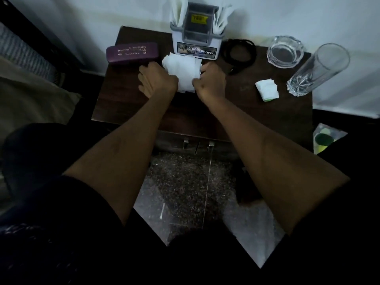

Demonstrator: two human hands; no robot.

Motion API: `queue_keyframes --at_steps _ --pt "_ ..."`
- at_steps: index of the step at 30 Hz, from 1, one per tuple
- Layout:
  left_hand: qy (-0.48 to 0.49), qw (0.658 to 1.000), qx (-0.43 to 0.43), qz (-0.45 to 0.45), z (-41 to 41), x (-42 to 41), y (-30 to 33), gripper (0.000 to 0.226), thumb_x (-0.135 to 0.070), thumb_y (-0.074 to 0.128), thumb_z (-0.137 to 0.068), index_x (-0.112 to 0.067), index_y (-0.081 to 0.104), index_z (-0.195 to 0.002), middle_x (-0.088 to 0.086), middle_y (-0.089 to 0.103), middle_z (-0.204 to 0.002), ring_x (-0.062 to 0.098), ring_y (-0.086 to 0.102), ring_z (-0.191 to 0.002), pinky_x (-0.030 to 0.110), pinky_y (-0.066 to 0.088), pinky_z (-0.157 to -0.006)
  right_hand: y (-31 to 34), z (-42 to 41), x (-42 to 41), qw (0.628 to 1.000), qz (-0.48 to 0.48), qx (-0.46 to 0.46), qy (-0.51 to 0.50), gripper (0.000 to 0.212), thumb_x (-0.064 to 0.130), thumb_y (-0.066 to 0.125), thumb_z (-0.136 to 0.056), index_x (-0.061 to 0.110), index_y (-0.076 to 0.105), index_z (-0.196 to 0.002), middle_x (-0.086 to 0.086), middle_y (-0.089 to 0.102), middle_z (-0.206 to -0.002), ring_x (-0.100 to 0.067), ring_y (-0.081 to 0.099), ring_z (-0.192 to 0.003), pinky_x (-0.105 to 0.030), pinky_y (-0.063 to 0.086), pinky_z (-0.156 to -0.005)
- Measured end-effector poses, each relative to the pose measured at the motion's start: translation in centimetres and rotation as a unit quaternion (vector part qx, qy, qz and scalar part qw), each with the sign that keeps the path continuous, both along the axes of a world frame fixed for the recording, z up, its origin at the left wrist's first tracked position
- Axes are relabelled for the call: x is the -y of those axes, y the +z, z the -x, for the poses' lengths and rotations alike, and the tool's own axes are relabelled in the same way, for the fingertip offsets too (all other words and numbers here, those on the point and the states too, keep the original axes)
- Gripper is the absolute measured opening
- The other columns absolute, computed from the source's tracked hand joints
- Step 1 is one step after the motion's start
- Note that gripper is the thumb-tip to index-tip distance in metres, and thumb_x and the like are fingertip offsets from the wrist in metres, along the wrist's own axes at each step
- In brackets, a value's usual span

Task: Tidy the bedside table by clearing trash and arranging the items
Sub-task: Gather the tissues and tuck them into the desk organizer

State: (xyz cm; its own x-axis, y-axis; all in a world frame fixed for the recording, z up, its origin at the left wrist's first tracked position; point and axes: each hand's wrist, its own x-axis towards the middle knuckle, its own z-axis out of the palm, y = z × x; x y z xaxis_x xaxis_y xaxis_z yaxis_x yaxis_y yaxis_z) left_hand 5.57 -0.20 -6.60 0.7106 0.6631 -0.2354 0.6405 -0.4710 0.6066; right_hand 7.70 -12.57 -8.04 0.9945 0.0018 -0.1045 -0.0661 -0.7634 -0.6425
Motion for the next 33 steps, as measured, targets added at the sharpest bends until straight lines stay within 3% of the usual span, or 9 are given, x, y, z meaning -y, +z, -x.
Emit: queue_keyframes --at_steps 1,3,6,9,13,17,22,27,33 --pt "0.008 1.000 0.008 0.017 0.0 0.0 0.0 0.034 -0.023 0.080 -0.087 -0.015 0.073 -0.120 0.010 0.056 -0.145 0.031 0.052 -0.139 0.049 0.042 -0.116 -0.2 -0.1 0.1 1.000 -0.003 -0.006 0.001 0.008 0.009 0.070 -0.080 0.015 0.064 -0.083 -0.011 0.067 -0.091 -0.027 0.063 -0.091 -0.029 0.039 -0.071" --pt "0.022 0.998 0.029 0.049 -0.2 -0.4 0.0 0.030 -0.025 0.078 -0.080 -0.016 0.078 -0.109 0.008 0.069 -0.130 0.029 0.065 -0.124 0.050 0.052 -0.108 -0.5 -0.3 0.3 1.000 -0.012 0.002 0.002 0.033 0.007 0.068 -0.076 0.025 0.045 -0.060 -0.004 0.055 -0.071 -0.023 0.054 -0.075 -0.030 0.040 -0.064" --pt "0.034 0.990 0.045 0.131 -0.1 -0.8 -0.4 0.027 -0.020 0.078 -0.080 -0.011 0.078 -0.106 0.007 0.075 -0.115 0.024 0.071 -0.103 0.032 0.059 -0.091 0.2 0.5 0.6 0.997 -0.077 -0.007 -0.032 0.007 0.011 0.073 -0.084 0.007 0.071 -0.089 -0.011 0.074 -0.093 -0.028 0.070 -0.092 -0.039 0.057 -0.081" --pt "0.090 0.960 0.086 0.253 1.1 -0.6 -0.6 0.052 -0.017 0.079 -0.062 -0.005 0.072 -0.112 0.014 0.073 -0.117 0.031 0.074 -0.098 0.043 0.068 -0.081 0.3 1.6 1.1 0.989 -0.126 -0.012 -0.074 0.023 0.019 0.074 -0.089 0.004 0.070 -0.107 -0.011 0.076 -0.104 -0.031 0.071 -0.105 -0.041 0.056 -0.091" --pt "0.139 0.889 0.130 0.417 3.6 0.5 0.2 0.046 0.002 0.084 -0.071 0.003 0.069 -0.115 0.020 0.075 -0.109 0.034 0.078 -0.088 0.036 0.067 -0.061 0.0 3.1 1.8 0.979 -0.169 -0.017 -0.110 0.028 0.032 0.071 -0.095 0.007 0.071 -0.108 -0.009 0.077 -0.101 -0.031 0.072 -0.103 -0.042 0.057 -0.094" --pt "0.206 0.796 0.174 0.542 5.3 1.9 1.0 0.034 0.014 0.072 -0.086 0.005 0.063 -0.118 0.024 0.074 -0.108 0.031 0.074 -0.082 0.032 0.066 -0.059 -0.5 4.2 2.2 0.957 -0.225 -0.050 -0.174 0.054 0.073 0.059 -0.081 0.021 0.067 -0.089 -0.007 0.077 -0.092 -0.035 0.076 -0.094 -0.055 0.062 -0.087" --pt "0.160 0.857 0.119 0.475 6.8 3.3 0.7 0.037 0.009 0.079 -0.083 -0.001 0.064 -0.116 0.020 0.073 -0.115 0.031 0.076 -0.089 0.030 0.064 -0.053 0.8 5.7 3.0 0.911 -0.331 -0.158 -0.190 0.065 0.075 0.068 -0.077 0.012 0.075 -0.089 -0.007 0.078 -0.096 -0.026 0.077 -0.090 -0.053 0.067 -0.081" --pt "0.147 0.888 0.074 0.430 7.2 3.3 0.9 0.025 -0.006 0.086 -0.084 -0.010 0.063 -0.094 0.020 0.067 -0.127 0.038 0.074 -0.103 0.038 0.064 -0.059 0.2 6.1 4.4 0.926 -0.299 -0.152 -0.172 0.019 0.004 0.074 -0.081 0.007 0.074 -0.100 -0.013 0.077 -0.105 -0.031 0.076 -0.095 -0.054 0.066 -0.086" --pt "0.109 0.899 0.053 0.420 7.9 2.9 1.1 0.028 0.006 0.082 -0.083 -0.004 0.067 -0.104 0.020 0.070 -0.127 0.038 0.071 -0.113 0.038 0.061 -0.064 -0.3 7.1 5.8 0.913 -0.357 -0.174 -0.092 0.029 0.006 0.075 -0.089 0.003 0.075 -0.118 -0.016 0.079 -0.111 -0.033 0.078 -0.103 -0.052 0.065 -0.090"
